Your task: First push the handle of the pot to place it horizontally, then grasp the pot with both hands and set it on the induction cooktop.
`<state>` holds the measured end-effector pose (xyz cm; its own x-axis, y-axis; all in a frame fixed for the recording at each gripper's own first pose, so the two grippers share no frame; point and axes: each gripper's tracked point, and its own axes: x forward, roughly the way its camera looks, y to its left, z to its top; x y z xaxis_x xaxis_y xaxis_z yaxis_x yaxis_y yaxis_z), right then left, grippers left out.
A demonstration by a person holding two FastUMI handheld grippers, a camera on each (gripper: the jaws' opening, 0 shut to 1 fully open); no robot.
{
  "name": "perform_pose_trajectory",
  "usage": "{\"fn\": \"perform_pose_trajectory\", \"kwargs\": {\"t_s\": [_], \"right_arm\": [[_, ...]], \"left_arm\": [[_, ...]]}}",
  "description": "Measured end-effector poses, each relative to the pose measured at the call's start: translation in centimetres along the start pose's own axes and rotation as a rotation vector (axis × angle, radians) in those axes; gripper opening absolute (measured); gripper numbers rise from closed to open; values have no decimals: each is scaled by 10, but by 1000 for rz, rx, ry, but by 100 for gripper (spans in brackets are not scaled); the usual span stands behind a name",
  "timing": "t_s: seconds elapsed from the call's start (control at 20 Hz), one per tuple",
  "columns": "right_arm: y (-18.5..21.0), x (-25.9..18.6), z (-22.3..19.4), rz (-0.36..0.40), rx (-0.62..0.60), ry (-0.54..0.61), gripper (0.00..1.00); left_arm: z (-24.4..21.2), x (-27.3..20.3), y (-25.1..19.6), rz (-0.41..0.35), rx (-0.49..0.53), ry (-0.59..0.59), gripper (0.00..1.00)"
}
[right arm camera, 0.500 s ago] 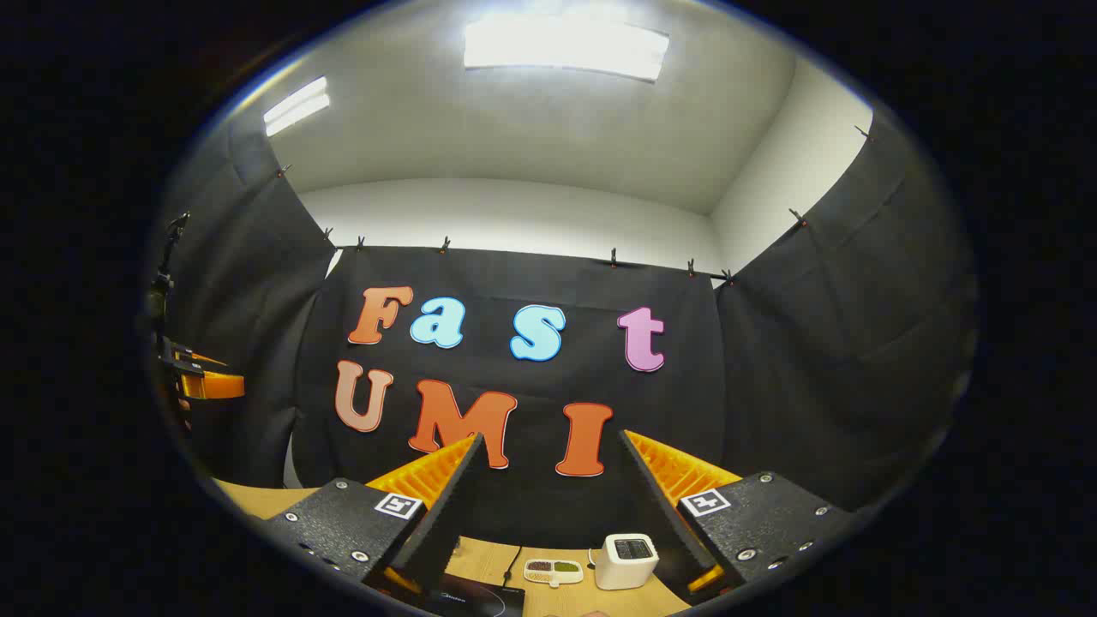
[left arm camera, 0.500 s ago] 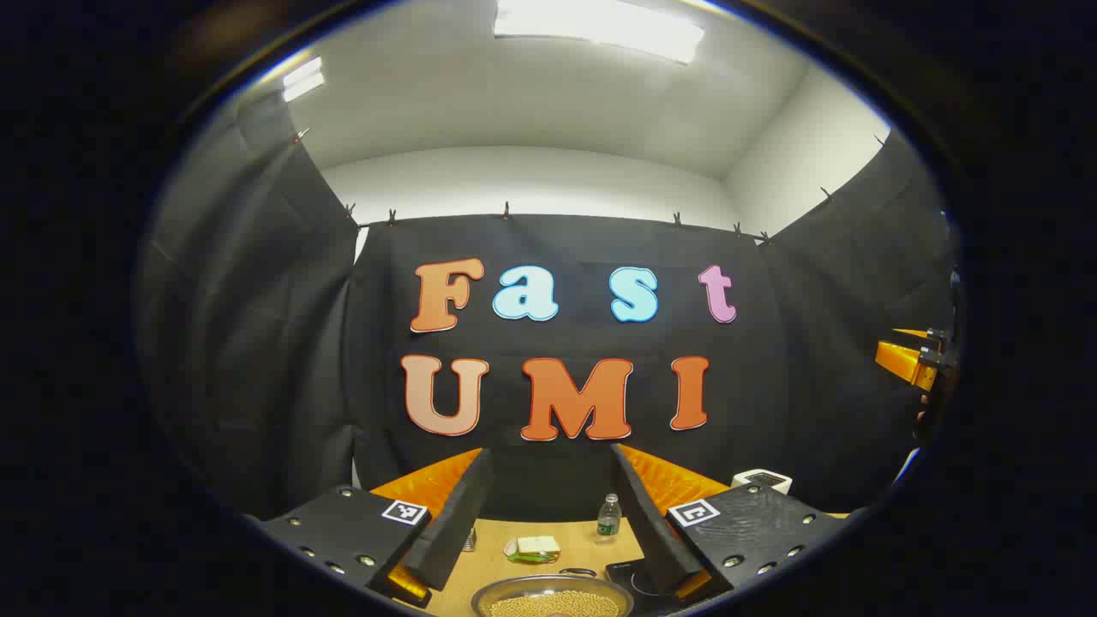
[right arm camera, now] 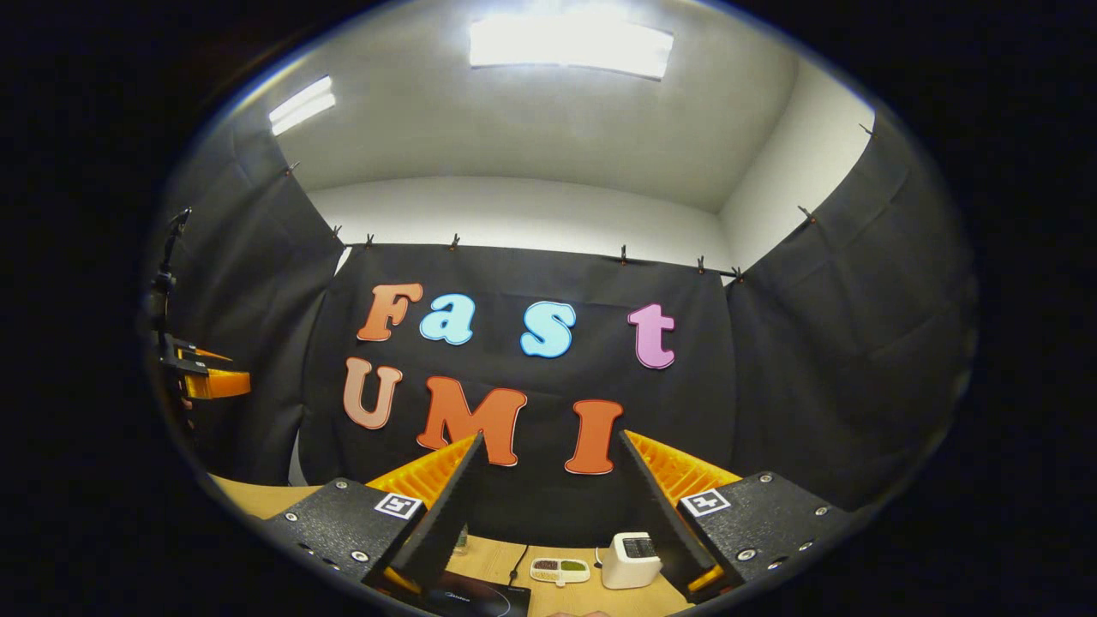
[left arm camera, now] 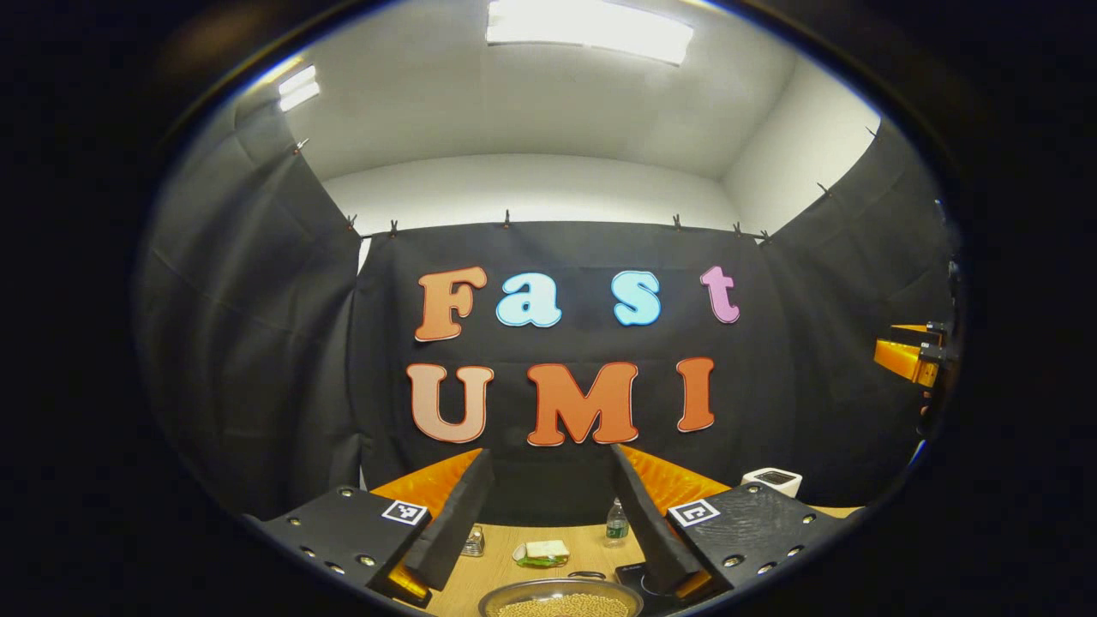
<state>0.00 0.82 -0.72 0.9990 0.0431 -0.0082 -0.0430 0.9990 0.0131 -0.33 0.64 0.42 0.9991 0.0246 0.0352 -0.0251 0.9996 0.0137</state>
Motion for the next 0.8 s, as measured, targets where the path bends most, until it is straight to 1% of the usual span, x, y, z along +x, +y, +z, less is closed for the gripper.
{"fn": "perform_pose_trajectory", "kwargs": {"t_s": [0.3, 0.55, 0.8], "right_arm": [[9, 3, 0, 22, -9, -13, 94], [12, 3, -4, 35, -5, -13, 94], [11, 2, -11, 40, -5, -9, 94]], "left_arm": [[11, -3, 15, 30, -32, -54, 87], [10, -9, 15, 16, -37, -67, 87], [-1, -9, 9, -12, -36, -42, 87]]}}
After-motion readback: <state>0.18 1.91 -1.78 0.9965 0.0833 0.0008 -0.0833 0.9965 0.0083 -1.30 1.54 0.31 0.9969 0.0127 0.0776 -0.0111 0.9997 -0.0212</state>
